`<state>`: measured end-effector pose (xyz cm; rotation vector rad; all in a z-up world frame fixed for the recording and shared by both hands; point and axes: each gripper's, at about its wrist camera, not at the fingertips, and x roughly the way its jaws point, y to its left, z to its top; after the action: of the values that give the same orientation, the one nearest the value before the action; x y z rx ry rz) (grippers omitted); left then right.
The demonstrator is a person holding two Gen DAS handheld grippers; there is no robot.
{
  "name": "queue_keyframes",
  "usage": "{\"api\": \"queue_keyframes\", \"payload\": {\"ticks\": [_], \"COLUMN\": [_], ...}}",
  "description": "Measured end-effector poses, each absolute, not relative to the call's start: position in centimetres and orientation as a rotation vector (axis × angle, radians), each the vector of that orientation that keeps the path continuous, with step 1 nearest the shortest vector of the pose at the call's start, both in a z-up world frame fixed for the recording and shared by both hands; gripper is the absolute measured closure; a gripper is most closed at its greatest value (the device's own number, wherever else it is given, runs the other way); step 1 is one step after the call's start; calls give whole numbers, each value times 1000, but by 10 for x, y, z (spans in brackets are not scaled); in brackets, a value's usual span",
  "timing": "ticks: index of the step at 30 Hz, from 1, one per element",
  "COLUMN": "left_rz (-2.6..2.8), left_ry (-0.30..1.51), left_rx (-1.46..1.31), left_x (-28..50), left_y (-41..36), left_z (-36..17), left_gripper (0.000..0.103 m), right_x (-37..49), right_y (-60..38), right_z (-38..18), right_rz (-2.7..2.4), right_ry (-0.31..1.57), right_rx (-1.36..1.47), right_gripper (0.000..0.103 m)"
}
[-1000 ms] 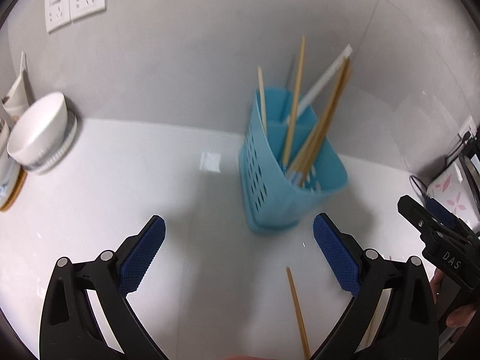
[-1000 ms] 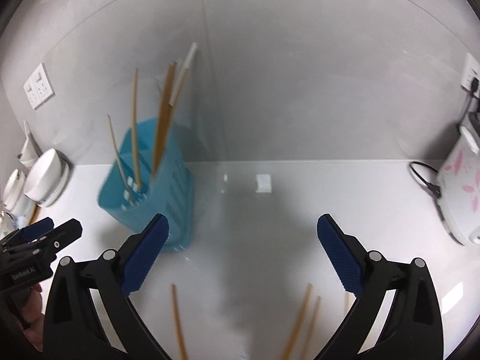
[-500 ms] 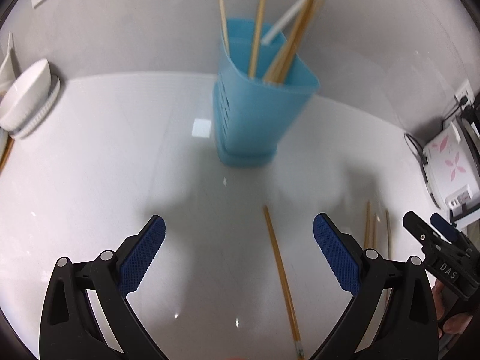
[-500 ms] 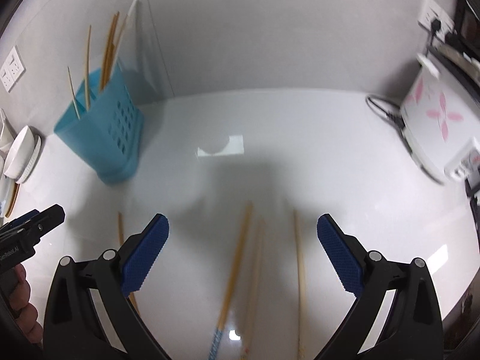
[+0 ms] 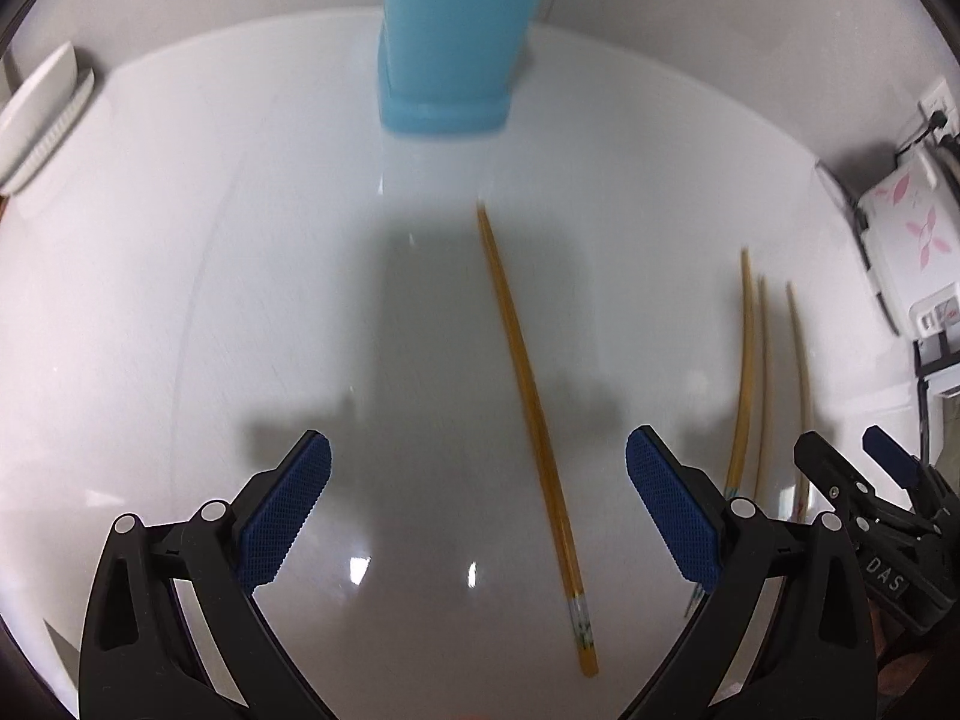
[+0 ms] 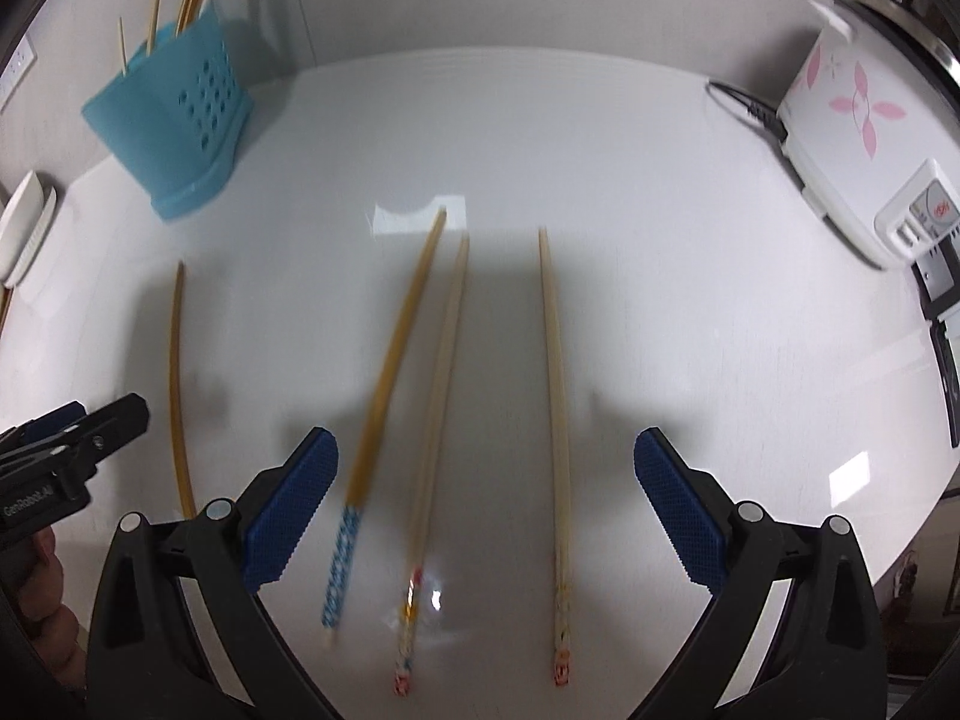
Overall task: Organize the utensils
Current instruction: 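Move both open tools back over the remaining chopsticks on the counter, then close the left tool on a plain chopstick while the right tool grasps a printed-tip chopstick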
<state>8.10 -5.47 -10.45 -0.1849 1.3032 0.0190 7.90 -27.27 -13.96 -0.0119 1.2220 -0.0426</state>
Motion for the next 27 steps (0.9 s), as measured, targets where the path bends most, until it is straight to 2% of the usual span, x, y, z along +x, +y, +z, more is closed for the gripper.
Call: {"api": "queue_keyframes", "payload": {"ticks": [5, 8, 11, 17, 19, 20, 22, 23, 27], "left_rz": [30, 43, 66, 88, 93, 91, 88, 88, 88], "left_ry": [1346, 1355, 1366, 1415, 1431, 1437, 1453, 1458, 1466], "left_rx": [-155, -146, -115, -21, -19, -18, -16, -17, -29], "left_x": [75, 74, 74, 75, 77, 79, 81, 82, 86], "left_y": [-69, -72, -77, -93, -100, -102, -106, -107, -105], "left_z": [-119, -122, -124, -131, -132, -131, -129, -129, -126], "left_gripper": [7, 7, 8, 25, 35, 38, 52, 55, 94], "right_x": [65, 60, 58, 60, 62, 63, 65, 67, 71], "right_y": [-274, -271, -269, -258, -255, -254, -253, -253, -252], "right_z": [-151, -155, -160, -163, -165, -166, -167, -168, -169], "right_rz": [-49, -44, -38, -6, -4, 0, 5, 11, 10], "right_ry": [1275, 1286, 1308, 1346, 1364, 1370, 1382, 1393, 1413], "right_rx": [1, -19, -25, -55, -60, -61, -59, -45, -53], "right_gripper": [9, 14, 25, 48, 59, 62, 78, 79, 84]}}
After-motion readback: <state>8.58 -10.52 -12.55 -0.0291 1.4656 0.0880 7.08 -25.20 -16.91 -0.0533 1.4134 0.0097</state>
